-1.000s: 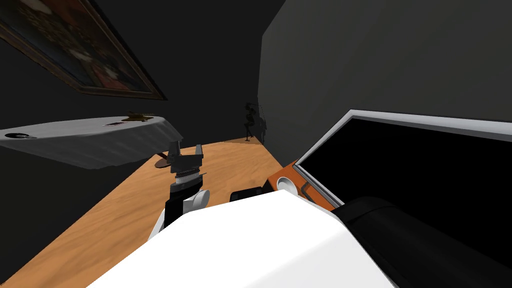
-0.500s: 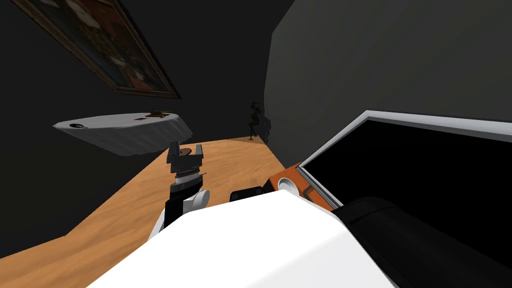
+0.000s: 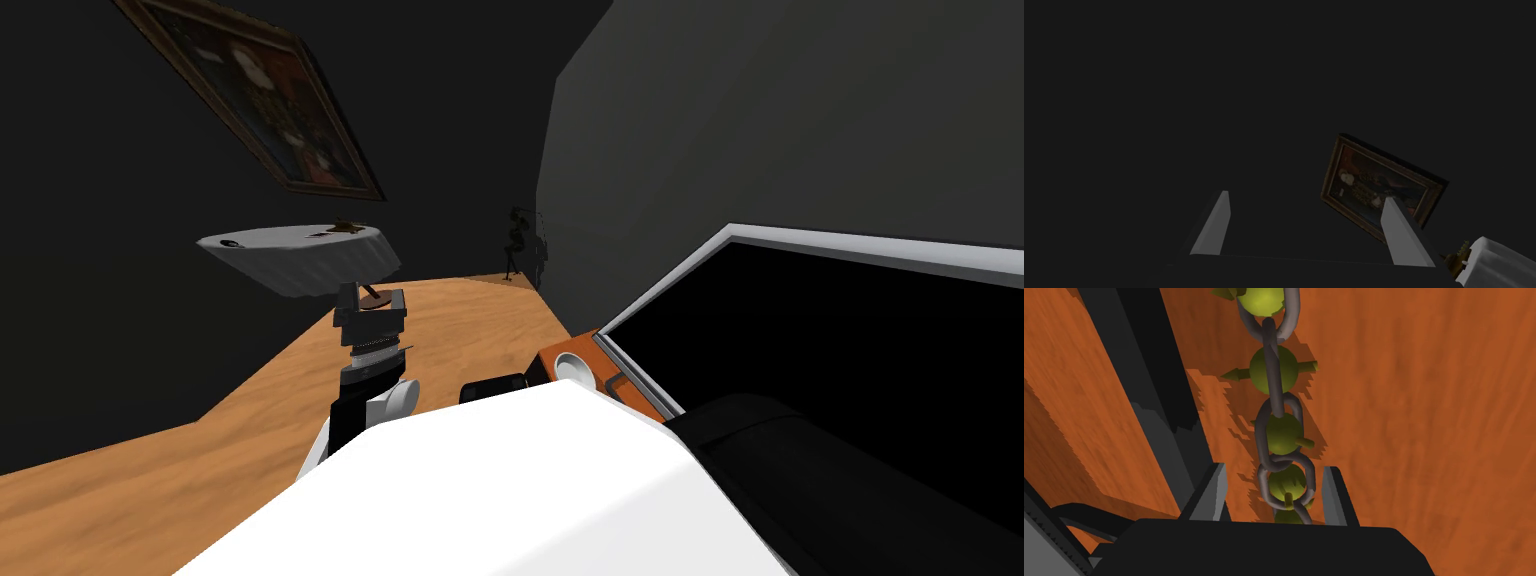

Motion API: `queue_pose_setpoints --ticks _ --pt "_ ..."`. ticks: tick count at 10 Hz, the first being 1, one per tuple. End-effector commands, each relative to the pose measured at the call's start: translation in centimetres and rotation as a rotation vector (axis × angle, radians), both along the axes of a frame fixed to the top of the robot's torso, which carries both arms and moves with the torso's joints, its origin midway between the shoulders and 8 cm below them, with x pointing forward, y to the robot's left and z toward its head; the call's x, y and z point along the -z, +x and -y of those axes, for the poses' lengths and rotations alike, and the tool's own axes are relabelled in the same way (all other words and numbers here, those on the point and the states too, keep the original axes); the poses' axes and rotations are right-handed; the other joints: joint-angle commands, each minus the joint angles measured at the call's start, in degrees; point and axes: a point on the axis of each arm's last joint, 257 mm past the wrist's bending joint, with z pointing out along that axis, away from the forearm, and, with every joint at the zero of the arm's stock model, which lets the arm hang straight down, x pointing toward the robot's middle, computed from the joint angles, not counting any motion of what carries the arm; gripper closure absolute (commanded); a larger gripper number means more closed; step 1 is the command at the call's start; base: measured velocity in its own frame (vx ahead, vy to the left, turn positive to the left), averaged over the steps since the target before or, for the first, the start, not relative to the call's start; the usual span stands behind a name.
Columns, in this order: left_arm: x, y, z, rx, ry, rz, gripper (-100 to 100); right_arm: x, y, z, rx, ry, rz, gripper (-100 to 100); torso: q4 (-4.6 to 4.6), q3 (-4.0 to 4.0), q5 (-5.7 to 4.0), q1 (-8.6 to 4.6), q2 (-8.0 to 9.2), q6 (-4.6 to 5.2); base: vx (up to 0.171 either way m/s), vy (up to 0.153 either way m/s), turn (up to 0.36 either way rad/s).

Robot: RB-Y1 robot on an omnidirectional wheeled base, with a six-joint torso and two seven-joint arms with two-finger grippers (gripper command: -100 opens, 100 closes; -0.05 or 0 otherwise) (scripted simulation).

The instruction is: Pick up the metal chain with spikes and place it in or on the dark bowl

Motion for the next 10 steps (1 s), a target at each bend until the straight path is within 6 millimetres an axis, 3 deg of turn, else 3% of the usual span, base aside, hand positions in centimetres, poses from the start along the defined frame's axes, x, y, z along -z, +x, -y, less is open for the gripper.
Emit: queue_pose_setpoints --ticks 1,4,5,6,10 --pt "0.0 0.0 0.0 0.000 0.000 0.000 0 0.0 0.0 0.0 0.000 0.000 0.000 100 0.00 0.00 0.00 0.00 0.00 0.00 0.000 0.000 0.000" --pt "0.0 0.0 0.0 0.000 0.000 0.000 0 0.0 0.0 0.0 -0.001 0.000 -0.001 100 -0.02 -0.05 -0.02 -0.03 -0.08 0.02 0.000 0.000 0.000" --pt "0.0 0.0 0.0 0.000 0.000 0.000 0 0.0 0.0 0.0 -0.001 0.000 -0.001 0 -0.02 -0.05 -0.01 -0.03 -0.09 0.02 0.000 0.000 0.000" --pt "0.0 0.0 0.0 0.000 0.000 0.000 0 -0.4 0.0 0.3 -0.019 -0.003 -0.002 100 -0.02 -0.05 -0.01 -0.02 -0.09 0.02 0.068 0.009 -0.205" --pt "0.0 0.0 0.0 0.000 0.000 0.000 0 -2.1 0.8 1.4 -0.123 -0.004 -0.003 100 -0.12 -0.31 0.06 0.16 -0.54 0.11 0.132 0.031 -0.271"
